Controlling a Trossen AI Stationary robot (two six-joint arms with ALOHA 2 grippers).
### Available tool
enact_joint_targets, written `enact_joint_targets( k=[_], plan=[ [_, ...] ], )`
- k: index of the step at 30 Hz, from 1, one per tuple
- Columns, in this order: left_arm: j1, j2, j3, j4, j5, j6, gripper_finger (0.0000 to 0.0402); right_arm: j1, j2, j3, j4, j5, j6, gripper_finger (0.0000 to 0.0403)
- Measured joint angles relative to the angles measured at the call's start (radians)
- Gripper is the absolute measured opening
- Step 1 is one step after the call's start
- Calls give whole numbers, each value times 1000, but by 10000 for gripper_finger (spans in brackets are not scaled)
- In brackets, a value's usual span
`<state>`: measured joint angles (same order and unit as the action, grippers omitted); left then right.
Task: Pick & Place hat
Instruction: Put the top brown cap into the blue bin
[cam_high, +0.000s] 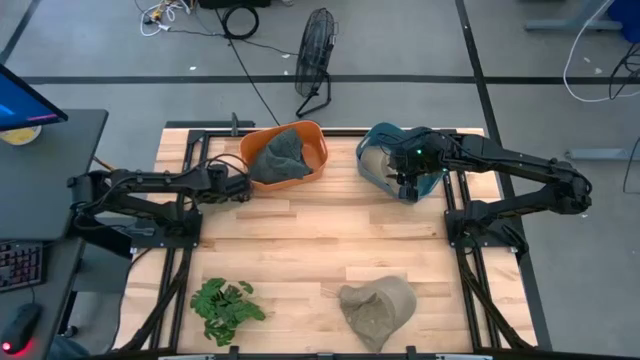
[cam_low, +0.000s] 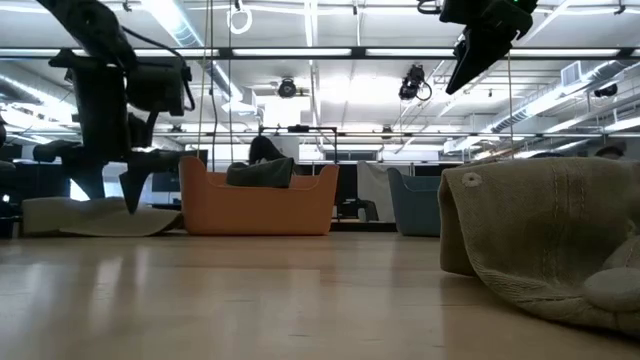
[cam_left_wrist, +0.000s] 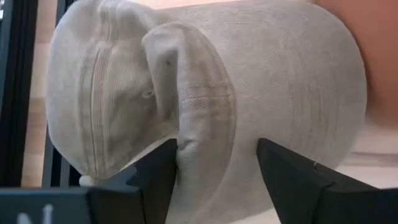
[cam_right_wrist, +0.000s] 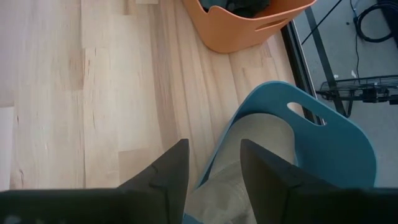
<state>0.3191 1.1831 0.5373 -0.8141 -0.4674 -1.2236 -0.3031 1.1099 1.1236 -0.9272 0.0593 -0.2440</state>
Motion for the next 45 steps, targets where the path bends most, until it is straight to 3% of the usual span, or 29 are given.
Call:
enact_joint_targets(
  k=[3,9,11,19,23,28,33,37,45],
  plan=[
    [-3,0,11,-9,13,31,188,0,0,0,0,0,0,149],
    [-10,2,80,-27,33,183,37,0,0,0,0,0,0,149],
    [-10,2,111,-53,40,202,14,0,0,0,0,0,0,149],
    [-51,2,340,-228,200,407,6,0,0,0,1,-2,0,149],
    [-115,2,482,-342,292,515,6,0,0,0,14,-62,-2,149],
    [-231,2,635,-364,341,703,5,0,0,0,78,-162,-21,149],
    [-367,2,702,-293,344,963,6,0,2,0,199,-241,-29,149],
    [-445,9,698,-174,344,1093,5,1,22,0,365,-368,-21,149],
    [-467,150,667,48,322,1276,6,93,166,0,724,-553,71,149]
  ],
)
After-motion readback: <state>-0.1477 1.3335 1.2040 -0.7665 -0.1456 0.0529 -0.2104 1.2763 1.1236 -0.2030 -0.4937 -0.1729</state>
